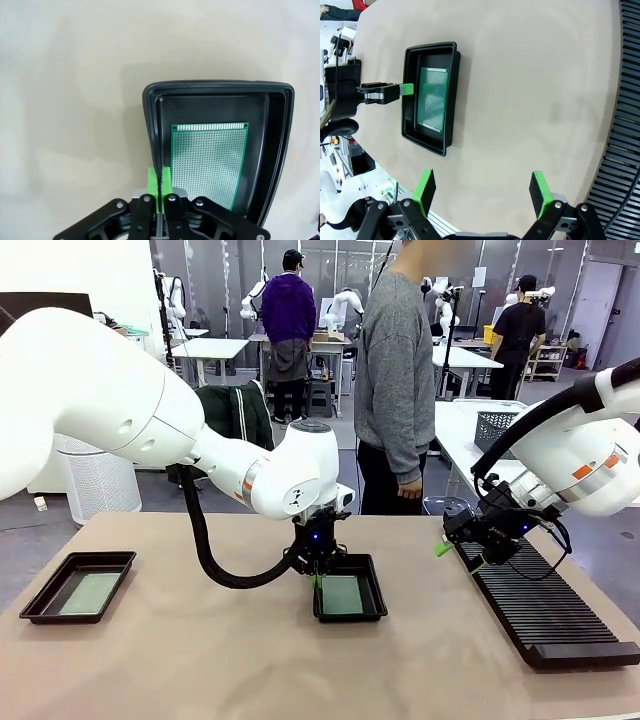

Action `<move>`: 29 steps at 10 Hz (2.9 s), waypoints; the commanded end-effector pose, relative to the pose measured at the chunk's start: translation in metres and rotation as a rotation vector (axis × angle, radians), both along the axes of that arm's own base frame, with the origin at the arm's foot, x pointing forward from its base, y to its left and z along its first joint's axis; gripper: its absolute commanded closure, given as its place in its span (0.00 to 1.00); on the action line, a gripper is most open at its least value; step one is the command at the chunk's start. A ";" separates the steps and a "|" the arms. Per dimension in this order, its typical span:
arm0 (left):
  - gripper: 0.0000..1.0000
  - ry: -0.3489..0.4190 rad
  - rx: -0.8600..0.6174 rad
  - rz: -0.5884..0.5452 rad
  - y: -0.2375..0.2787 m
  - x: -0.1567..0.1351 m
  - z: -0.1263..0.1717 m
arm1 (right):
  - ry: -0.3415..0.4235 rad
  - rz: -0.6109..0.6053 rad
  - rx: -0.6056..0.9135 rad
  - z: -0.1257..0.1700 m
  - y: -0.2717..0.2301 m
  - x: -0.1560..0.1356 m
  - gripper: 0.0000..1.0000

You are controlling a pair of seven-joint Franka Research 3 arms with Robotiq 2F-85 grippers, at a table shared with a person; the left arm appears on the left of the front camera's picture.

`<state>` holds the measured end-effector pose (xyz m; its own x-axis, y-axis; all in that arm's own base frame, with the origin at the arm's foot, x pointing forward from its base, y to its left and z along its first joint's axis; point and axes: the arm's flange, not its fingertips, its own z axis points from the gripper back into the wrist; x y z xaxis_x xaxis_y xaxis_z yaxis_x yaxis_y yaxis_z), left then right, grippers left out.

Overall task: Inspect and transfer BCBs to ESD trays.
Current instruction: Pick up the ESD tray and place it on the left side of the table.

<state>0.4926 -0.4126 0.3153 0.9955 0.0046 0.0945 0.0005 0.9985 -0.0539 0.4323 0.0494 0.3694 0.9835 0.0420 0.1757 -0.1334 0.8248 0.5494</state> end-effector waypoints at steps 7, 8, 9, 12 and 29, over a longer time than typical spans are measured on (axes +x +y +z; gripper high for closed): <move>0.97 0.002 -0.007 0.011 0.013 -0.002 0.002 | 0.000 -0.002 -0.001 -0.001 0.001 -0.001 0.00; 0.97 0.012 -0.008 0.006 0.026 -0.004 0.003 | 0.000 -0.002 -0.001 -0.001 0.001 -0.001 0.00; 0.97 0.017 -0.010 0.011 0.039 -0.006 0.001 | 0.000 -0.002 -0.001 -0.001 0.001 -0.001 0.00; 0.97 0.020 -0.023 0.001 0.079 -0.012 0.005 | 0.000 -0.002 -0.001 -0.001 0.001 -0.001 0.00; 0.97 0.028 -0.053 -0.003 0.323 -0.008 0.017 | 0.000 -0.002 -0.001 -0.001 0.001 -0.001 0.00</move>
<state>0.4871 -0.0983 0.3359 0.9982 0.0100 0.0593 -0.0059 0.9975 -0.0702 0.4320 0.0494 0.3692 0.9836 0.0422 0.1754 -0.1333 0.8251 0.5491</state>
